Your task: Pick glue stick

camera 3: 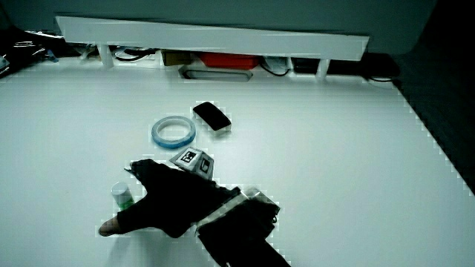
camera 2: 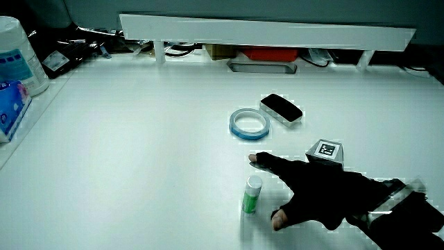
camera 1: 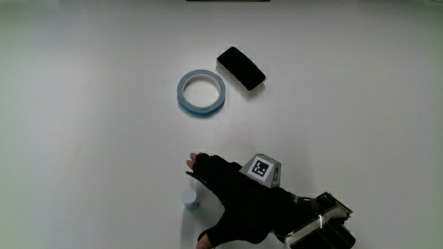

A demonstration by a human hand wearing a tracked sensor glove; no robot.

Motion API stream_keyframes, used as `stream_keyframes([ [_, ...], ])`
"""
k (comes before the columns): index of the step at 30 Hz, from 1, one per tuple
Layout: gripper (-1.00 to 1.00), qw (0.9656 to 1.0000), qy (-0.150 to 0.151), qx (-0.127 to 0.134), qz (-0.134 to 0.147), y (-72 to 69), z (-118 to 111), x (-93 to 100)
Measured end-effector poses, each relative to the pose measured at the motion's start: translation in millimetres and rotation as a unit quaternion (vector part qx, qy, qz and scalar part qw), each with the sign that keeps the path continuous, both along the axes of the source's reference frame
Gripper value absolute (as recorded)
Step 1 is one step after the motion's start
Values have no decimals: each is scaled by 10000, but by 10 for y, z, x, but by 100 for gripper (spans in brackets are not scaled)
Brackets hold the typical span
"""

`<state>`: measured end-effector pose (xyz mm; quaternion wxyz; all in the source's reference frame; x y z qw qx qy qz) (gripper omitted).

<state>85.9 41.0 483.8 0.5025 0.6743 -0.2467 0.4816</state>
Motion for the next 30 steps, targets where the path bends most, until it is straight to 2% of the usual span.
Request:
stream_keyframes([
  [1, 0, 10000, 66, 10, -56, 11, 2, -28],
  [5, 0, 9999, -49, 31, -135, 53, 62, -116],
  [6, 0, 9998, 18, 70, -194, 59, 73, -133],
  [8, 0, 9998, -34, -1, -215, 77, 80, -173],
  [10, 0, 9996, -15, 76, -278, 83, 91, -195],
  [12, 0, 9996, -169, 71, -229, 87, 115, -204],
  [13, 0, 9997, -75, 83, -239, 85, 108, -203],
  [15, 0, 9997, -109, 93, -209, 81, 121, -201],
  [18, 9, 9996, -244, 78, -102, 73, 135, -190],
  [23, 23, 9982, -528, 82, 273, 66, 159, -171],
  [25, 29, 9966, -670, 135, 469, 68, 170, -165],
  [27, 34, 9961, -615, 226, 589, 69, 184, -156],
  [28, 37, 9944, -737, 290, 700, 76, 192, -158],
  [29, 40, 9952, -603, 288, 716, 78, 180, -157],
  [30, 43, 9934, -758, 305, 800, 83, 200, -160],
])
